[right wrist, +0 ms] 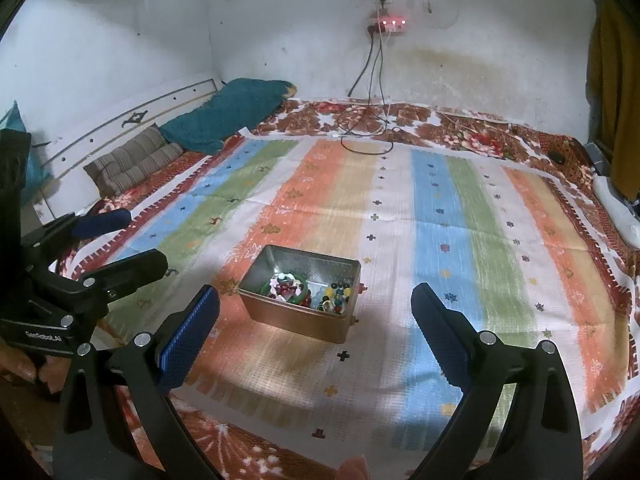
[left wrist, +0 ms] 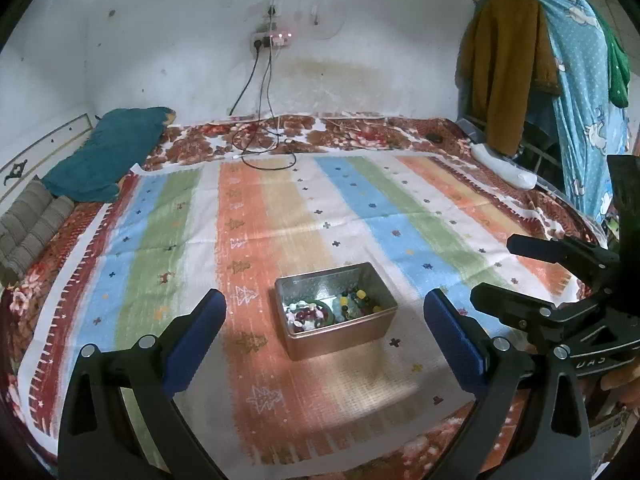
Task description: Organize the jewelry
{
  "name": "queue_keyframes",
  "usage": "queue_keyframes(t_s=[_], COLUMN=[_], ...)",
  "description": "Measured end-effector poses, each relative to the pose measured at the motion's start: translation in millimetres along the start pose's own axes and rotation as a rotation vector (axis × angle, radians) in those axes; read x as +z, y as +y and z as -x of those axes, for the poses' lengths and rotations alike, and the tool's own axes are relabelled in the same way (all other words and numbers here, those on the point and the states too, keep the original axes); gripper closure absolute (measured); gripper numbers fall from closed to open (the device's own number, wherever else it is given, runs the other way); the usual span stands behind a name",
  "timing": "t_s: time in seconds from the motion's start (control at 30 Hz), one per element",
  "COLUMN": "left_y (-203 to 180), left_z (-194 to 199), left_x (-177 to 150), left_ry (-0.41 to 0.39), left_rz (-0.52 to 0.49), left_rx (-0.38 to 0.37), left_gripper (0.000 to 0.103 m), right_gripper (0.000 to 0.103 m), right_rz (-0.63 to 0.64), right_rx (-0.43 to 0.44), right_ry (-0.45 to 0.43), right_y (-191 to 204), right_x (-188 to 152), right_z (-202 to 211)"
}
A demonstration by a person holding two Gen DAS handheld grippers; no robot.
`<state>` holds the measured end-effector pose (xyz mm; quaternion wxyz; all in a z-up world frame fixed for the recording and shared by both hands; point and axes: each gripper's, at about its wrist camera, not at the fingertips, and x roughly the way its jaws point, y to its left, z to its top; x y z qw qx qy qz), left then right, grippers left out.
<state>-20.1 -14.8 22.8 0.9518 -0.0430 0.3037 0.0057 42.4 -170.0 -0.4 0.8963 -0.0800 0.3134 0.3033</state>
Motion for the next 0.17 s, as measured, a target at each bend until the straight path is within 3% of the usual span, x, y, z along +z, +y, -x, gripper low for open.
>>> queue_keyframes(t_s=[0.17], left_y=[0.5], left_z=[0.2], left_x=[0.7], left_ry=[0.003], left_rz=[-0.002], left_rx=[0.0], left_gripper=[0.006], right_gripper=[0.006], right_rz=[-0.002], right_rx=[-0.001], right_ry=[-0.014], right_y=[-2.4], right_x=[-1.2], right_z=[3.6])
